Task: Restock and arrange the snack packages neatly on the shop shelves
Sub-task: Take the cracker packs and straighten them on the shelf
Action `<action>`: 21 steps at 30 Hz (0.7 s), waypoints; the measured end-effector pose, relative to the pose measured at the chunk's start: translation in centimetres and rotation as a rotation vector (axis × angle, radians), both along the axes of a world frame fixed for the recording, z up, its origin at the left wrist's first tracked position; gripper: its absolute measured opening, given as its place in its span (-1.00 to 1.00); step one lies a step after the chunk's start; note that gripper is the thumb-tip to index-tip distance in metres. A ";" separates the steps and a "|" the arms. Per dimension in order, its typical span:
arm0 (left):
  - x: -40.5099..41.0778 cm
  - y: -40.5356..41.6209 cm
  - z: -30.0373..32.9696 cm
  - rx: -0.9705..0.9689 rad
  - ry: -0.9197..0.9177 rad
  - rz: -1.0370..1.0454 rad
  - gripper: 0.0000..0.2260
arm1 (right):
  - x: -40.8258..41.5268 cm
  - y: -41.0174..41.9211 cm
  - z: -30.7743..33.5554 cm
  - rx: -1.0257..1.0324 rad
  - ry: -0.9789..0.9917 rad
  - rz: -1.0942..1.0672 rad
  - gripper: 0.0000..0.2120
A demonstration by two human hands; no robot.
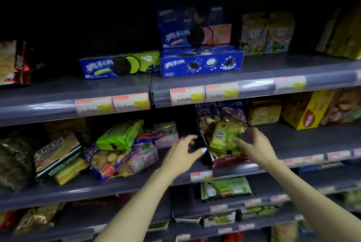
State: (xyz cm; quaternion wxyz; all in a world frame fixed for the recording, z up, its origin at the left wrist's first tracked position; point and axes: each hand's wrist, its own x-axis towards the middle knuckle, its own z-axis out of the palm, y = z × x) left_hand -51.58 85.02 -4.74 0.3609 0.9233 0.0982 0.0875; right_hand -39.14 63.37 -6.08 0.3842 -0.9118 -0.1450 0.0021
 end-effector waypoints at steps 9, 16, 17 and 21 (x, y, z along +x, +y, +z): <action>5.9 -5.0 -1.7 -0.290 0.163 0.050 -0.39 | 2.4 1.0 -0.9 0.231 0.399 -0.005 -0.29; 5.8 -4.9 -2.2 -0.371 0.175 0.010 -0.52 | 3.9 1.9 -0.8 0.376 0.516 -0.025 -0.35; 5.6 -5.0 -2.0 -0.377 0.184 -0.002 -0.54 | 4.0 2.1 -0.8 0.381 0.509 -0.037 -0.40; 4.9 -5.1 -1.8 -0.447 0.196 -0.033 -0.56 | 4.3 2.7 -0.4 0.467 0.509 -0.093 -0.38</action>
